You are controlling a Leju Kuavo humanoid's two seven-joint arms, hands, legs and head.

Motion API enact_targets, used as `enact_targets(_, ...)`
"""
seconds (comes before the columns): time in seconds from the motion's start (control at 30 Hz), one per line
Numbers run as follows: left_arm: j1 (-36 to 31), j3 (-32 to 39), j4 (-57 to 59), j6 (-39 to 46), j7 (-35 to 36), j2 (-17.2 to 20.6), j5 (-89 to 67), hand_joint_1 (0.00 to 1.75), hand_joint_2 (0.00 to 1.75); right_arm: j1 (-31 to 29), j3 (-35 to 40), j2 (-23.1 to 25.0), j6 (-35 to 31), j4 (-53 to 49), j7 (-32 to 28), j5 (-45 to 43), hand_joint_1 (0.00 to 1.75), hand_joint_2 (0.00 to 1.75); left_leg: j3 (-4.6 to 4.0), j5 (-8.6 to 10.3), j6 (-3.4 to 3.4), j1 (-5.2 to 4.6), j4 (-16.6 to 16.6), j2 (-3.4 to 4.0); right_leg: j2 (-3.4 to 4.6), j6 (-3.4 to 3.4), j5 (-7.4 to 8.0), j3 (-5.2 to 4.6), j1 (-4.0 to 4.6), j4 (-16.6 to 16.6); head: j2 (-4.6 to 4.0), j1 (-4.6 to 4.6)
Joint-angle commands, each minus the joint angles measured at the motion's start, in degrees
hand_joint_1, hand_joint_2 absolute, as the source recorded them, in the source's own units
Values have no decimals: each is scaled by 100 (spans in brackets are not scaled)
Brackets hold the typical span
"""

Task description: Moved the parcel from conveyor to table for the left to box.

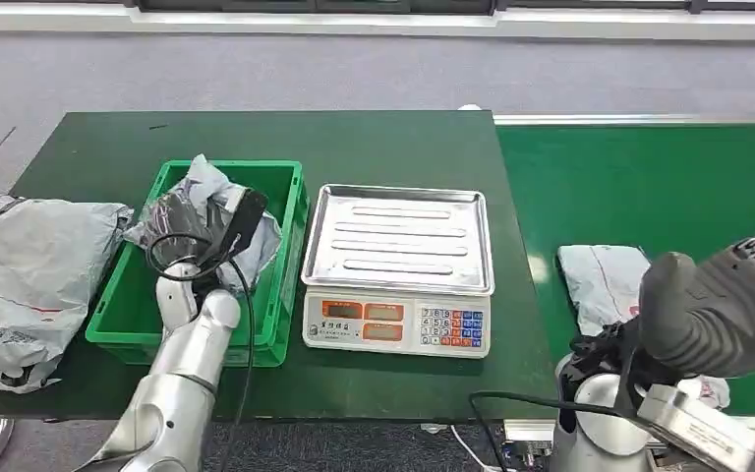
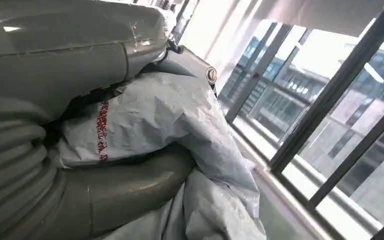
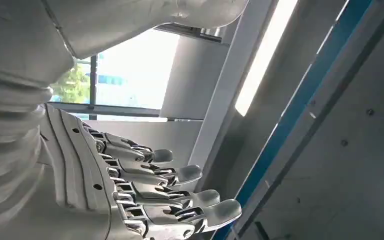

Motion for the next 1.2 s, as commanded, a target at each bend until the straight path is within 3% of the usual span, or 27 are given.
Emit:
enact_targets(0.03,-494,628,1005,9,26,26,-78,175,175,164,-102,107,6,215,6,-12,0,175,10,-1,4,4,-5,-10,-12,-9,-3,14,6,-8,0,0)
enact_targets(0.27,-559,757,1353,9,-53,97,67,175,175,167,-60,107,6,227,6,2,0,175,13,0,4,3,-7,-5,-6,-9,-1,16,5,-9,0,0)
enact_targets(0.3,-641,773,1530,9,-89,173,160,31,175,81,69,107,6,158,286,226,0,175,19,2,6,4,-13,-7,-9,-13,0,22,7,-14,0,0)
enact_targets(0.33,-632,828,1526,9,-178,187,241,0,175,170,17,107,6,228,59,72,0,175,10,0,4,2,-7,-6,-7,-9,-1,14,4,-7,0,0)
enact_targets(0.6,-447,1383,878,9,-842,-25,263,0,175,52,-248,107,6,544,6,178,0,175,20,-1,5,6,-9,1,1,-9,3,25,8,-12,0,0)
enact_targets(0.7,-336,1640,389,9,-1672,-277,728,0,175,-48,-616,107,6,977,54,243,0,175,23,1,7,6,-13,-6,-7,-11,3,30,9,-18,0,0)
enact_targets(0.77,-287,1416,371,9,-2063,-322,1387,0,175,-257,-757,107,6,1589,372,435,0,175,28,3,10,8,-18,-6,-6,-11,5,37,11,-26,0,0)
enact_targets(0.87,119,608,-297,-1091,-2134,-285,2525,0,175,-549,-1065,107,6,2345,632,724,0,175,33,3,13,6,-21,7,7,-10,11,40,10,-30,0,2)
enact_targets(1.0,504,19,-976,-1449,-2064,-251,3124,0,175,-383,-1363,107,6,2378,459,751,0,175,25,4,10,6,-16,-1,0,-11,8,36,10,-24,0,0)
enact_targets(1.2,1508,-785,-2628,-1953,-2368,-232,4247,0,175,-304,-1576,107,6,2735,1106,1835,0,175,30,-6,8,5,-16,5,4,-11,1,35,8,-22,0,2)
